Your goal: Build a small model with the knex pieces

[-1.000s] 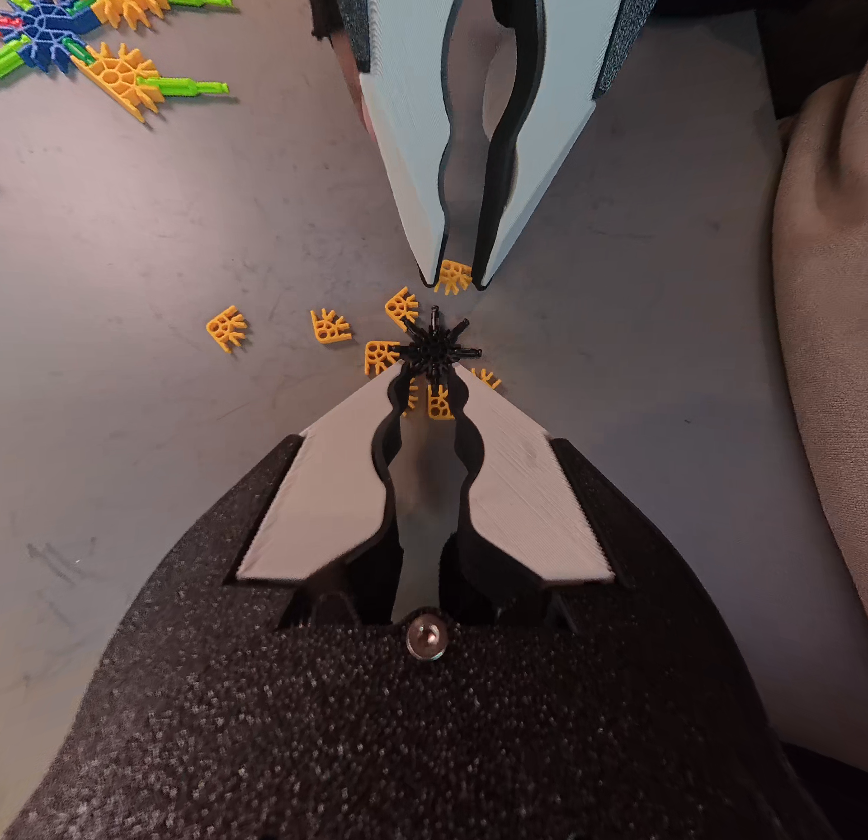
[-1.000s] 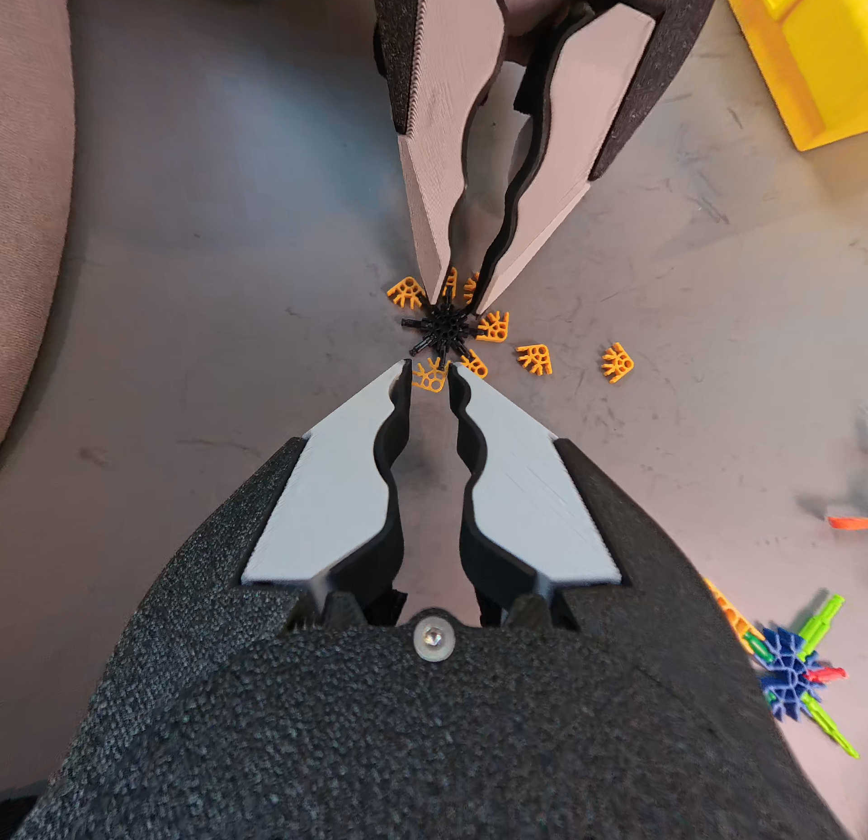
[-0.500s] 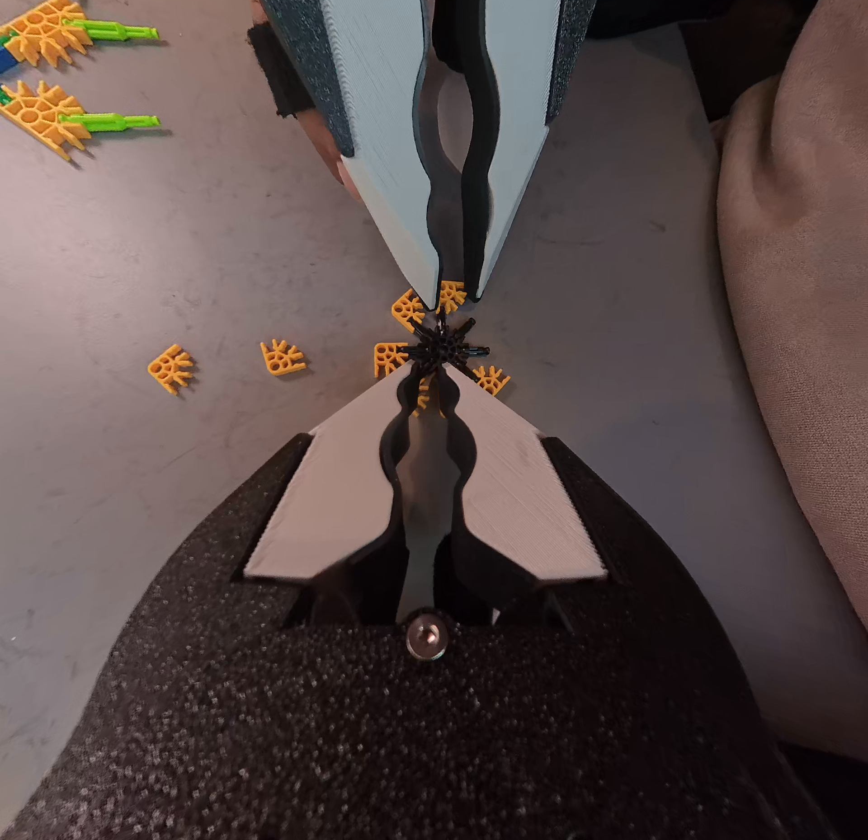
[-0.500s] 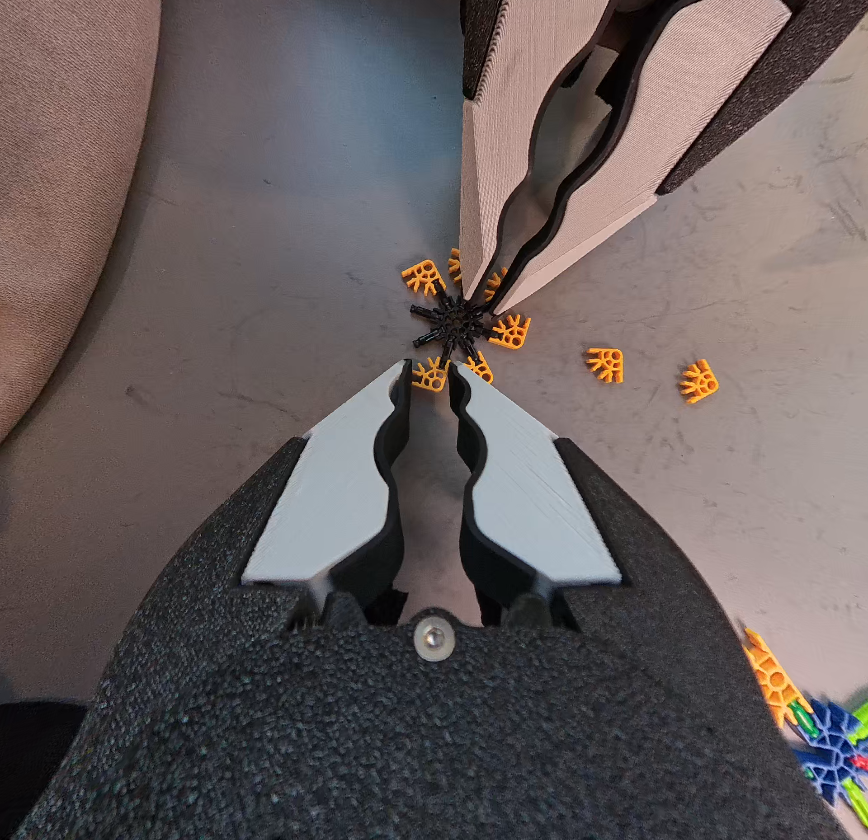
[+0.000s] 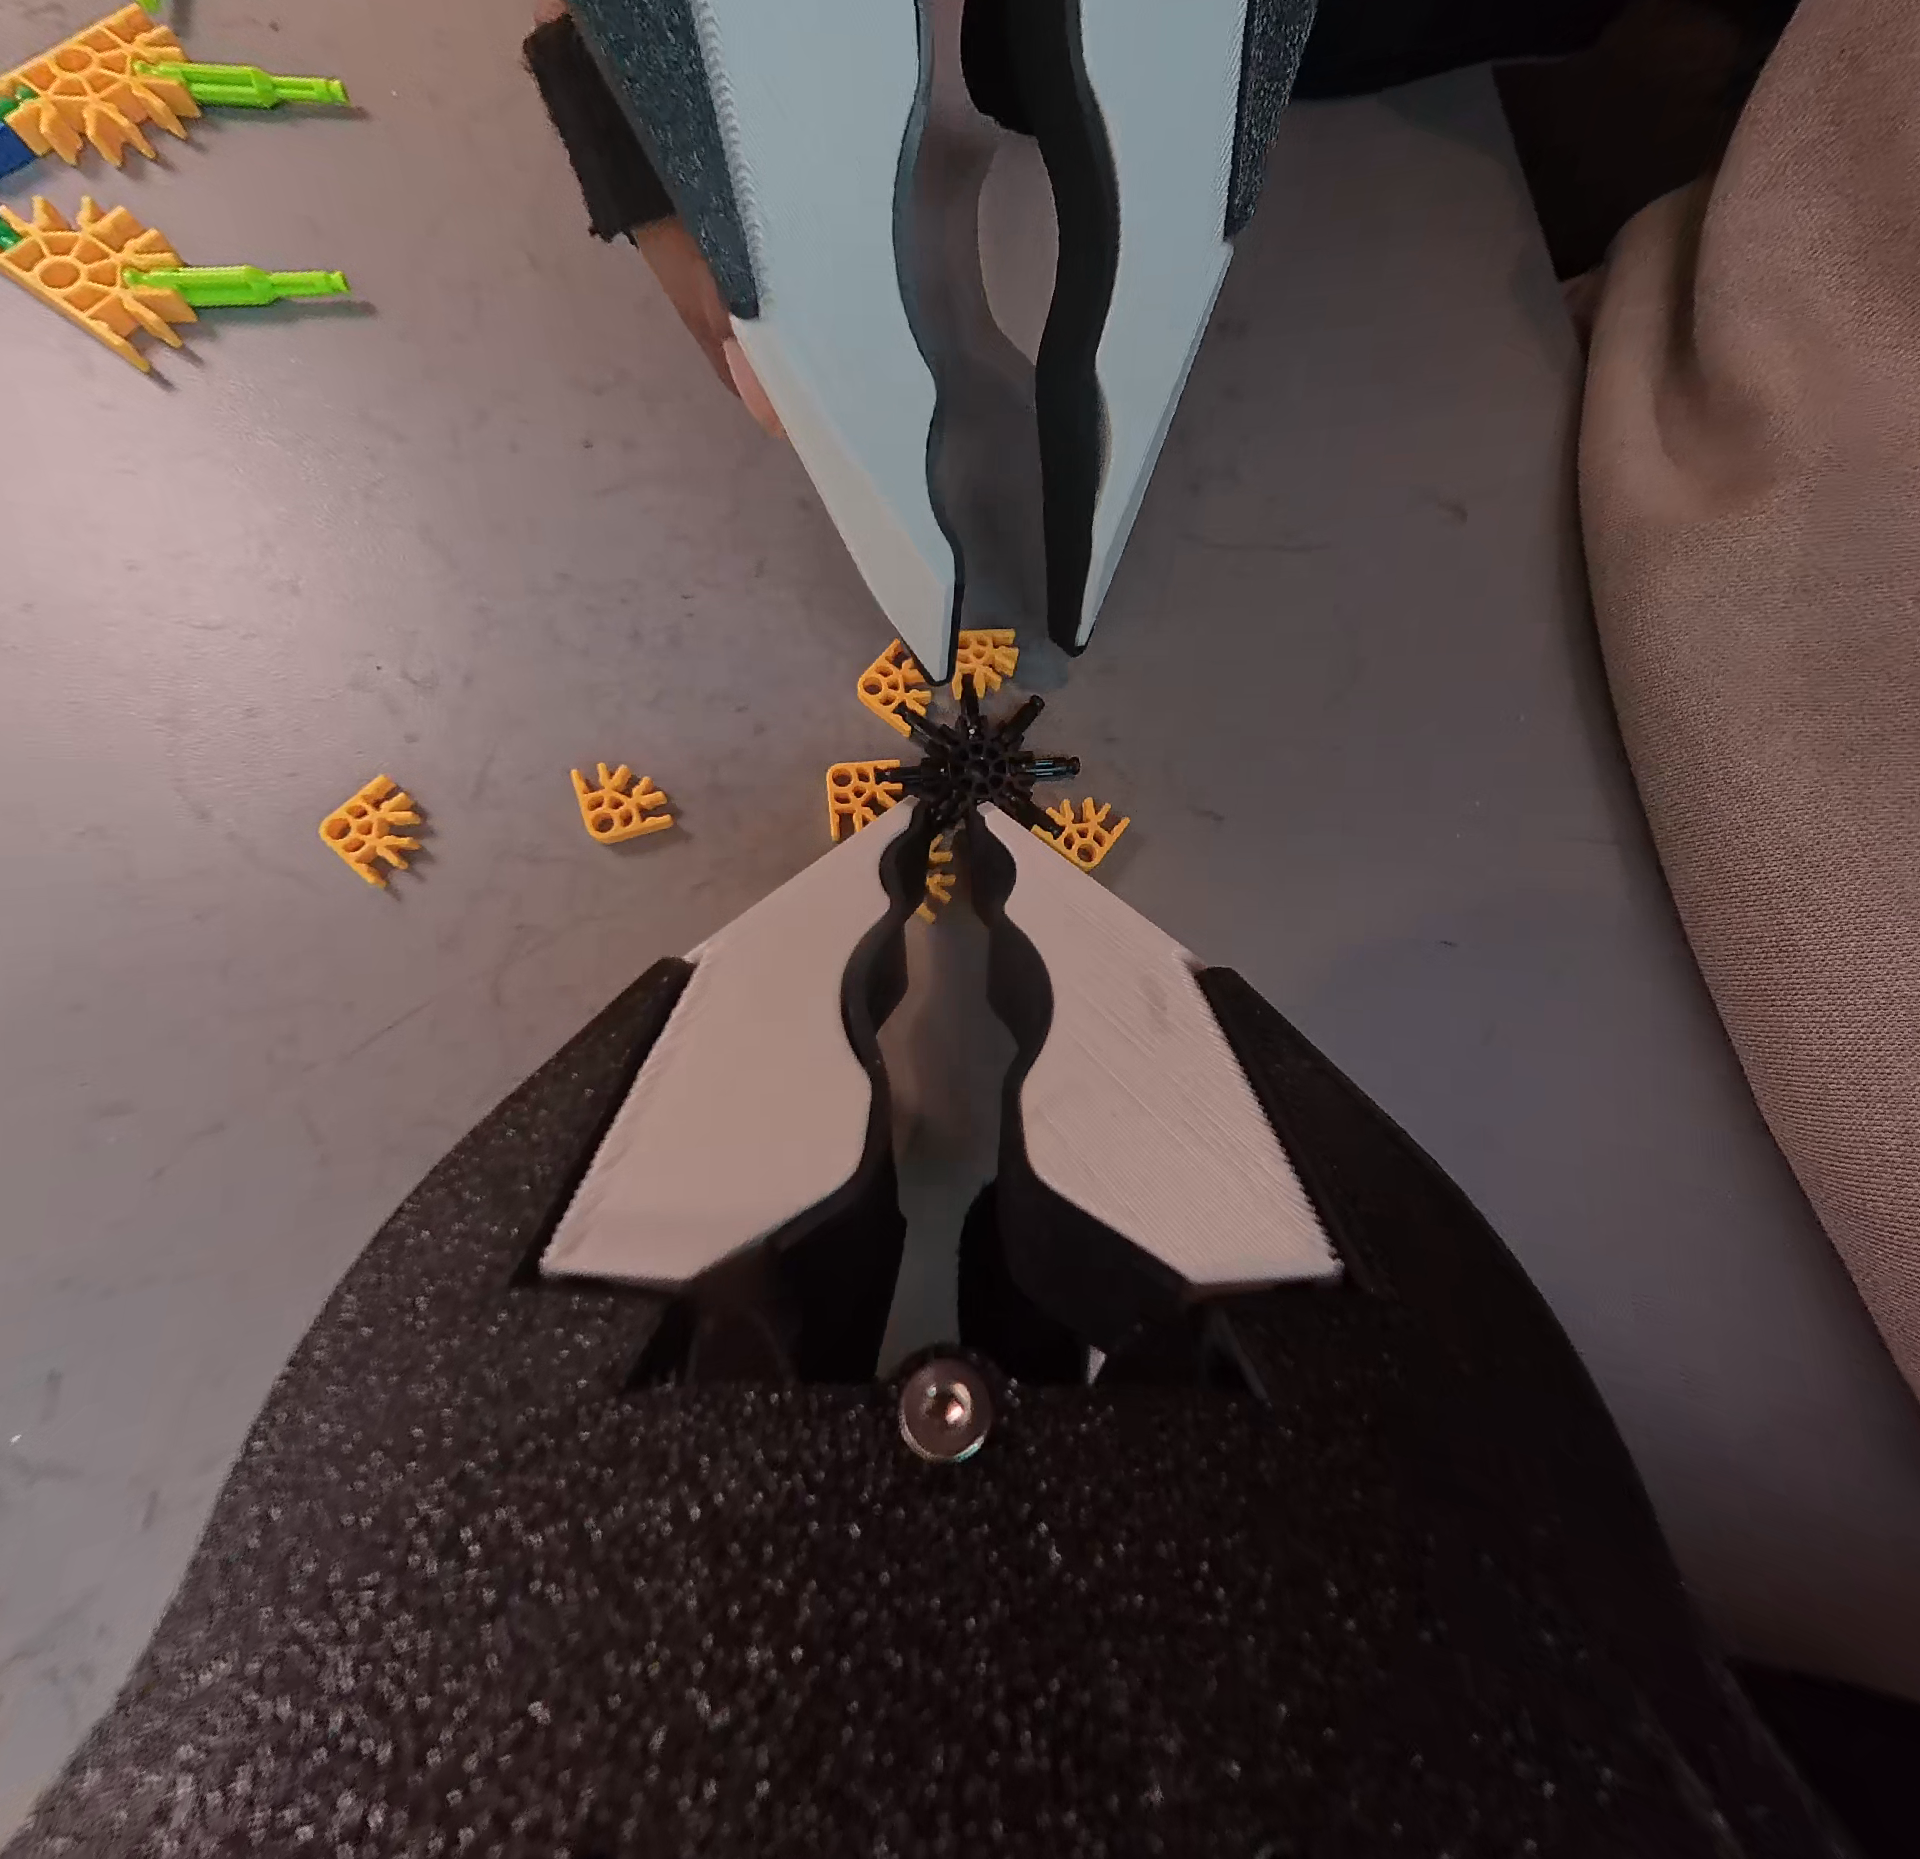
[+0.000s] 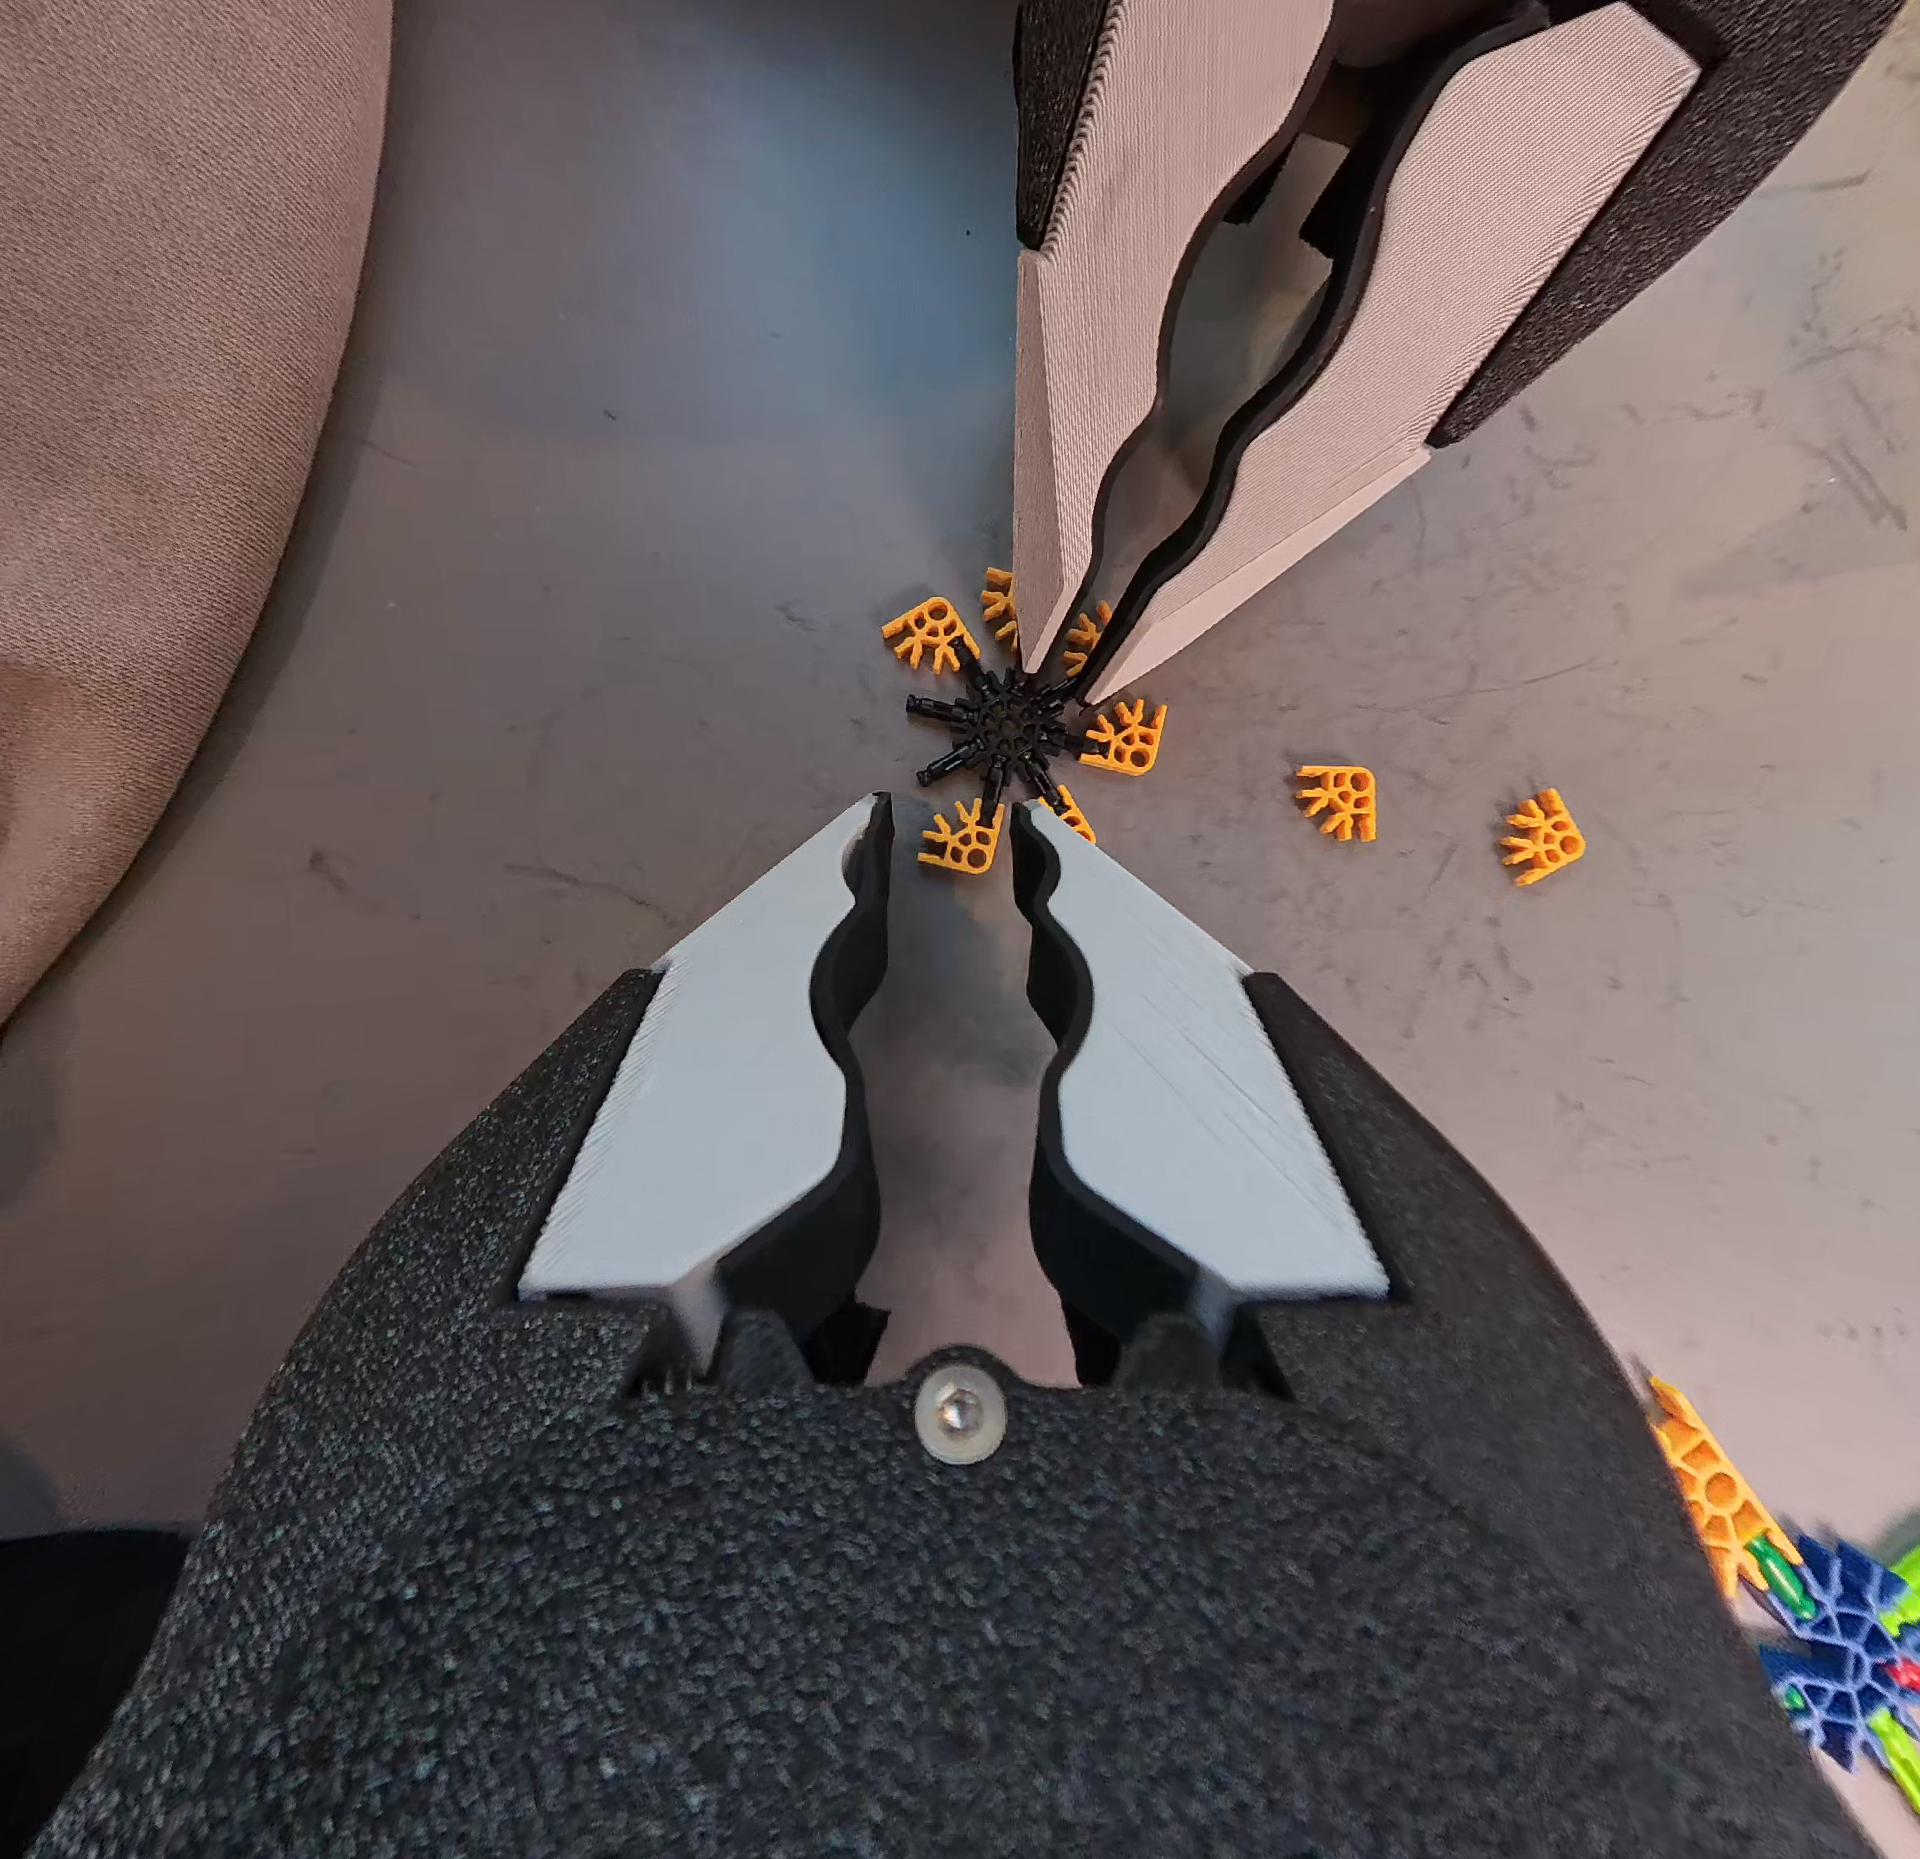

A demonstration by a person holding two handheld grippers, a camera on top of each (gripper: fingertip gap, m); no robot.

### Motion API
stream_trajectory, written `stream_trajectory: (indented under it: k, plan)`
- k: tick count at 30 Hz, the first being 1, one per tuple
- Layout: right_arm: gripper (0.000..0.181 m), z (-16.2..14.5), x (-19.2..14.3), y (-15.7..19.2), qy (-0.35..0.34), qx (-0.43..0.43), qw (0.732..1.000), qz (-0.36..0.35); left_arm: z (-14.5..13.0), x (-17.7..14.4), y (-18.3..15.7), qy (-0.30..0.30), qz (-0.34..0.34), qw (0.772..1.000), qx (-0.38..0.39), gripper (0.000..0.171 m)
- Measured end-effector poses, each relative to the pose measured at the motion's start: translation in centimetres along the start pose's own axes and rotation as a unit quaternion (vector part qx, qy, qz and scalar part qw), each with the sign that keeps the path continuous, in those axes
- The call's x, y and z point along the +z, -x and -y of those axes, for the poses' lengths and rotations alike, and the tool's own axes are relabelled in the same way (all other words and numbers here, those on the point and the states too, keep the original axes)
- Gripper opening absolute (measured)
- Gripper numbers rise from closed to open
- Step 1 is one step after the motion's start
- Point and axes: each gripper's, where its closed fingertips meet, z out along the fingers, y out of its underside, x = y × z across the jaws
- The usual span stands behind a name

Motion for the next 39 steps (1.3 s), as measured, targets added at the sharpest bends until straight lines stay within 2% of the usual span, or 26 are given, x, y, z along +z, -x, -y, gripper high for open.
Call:
stream_trajectory:
  k: [8, 23, 29, 30, 35, 37, 39]
  plan:
    - [0.000, 0.0, -0.1, -0.3, 0.001, 0.006, 1.000, -0.015, 0.0, 0.0, 0.0, -0.001, 0.001, 1.000, -0.001, 0.006]
    - [0.000, -0.4, 0.5, -0.4, 0.080, 0.062, 0.995, -0.016, 0.0, 0.0, 0.4, -0.009, 0.002, 1.000, -0.014, 0.001]
    - [0.001, -0.2, 0.4, -0.5, 0.058, 0.031, 0.997, -0.026, -0.1, -0.1, 0.3, -0.002, 0.006, 1.000, -0.007, 0.001]
    - [0.008, -0.2, 0.2, -0.6, 0.055, 0.029, 0.998, -0.029, -0.1, -0.1, 0.3, 0.001, 0.007, 1.000, -0.005, 0.002]
    - [0.015, -0.4, -0.5, -0.6, 0.036, 0.040, 0.998, -0.028, 0.1, -0.8, -0.3, -0.005, -0.013, 1.000, -0.008, 0.013]
    - [0.018, -0.6, -0.5, -1.5, 0.026, 0.051, 0.997, -0.046, 0.6, -1.3, 0.0, -0.024, -0.010, 1.000, -0.013, 0.013]
    - [0.017, -0.5, -0.8, -3.8, -0.003, 0.079, 0.992, -0.096, 0.8, -1.7, 0.7, -0.031, 0.006, 0.999, -0.019, 0.013]
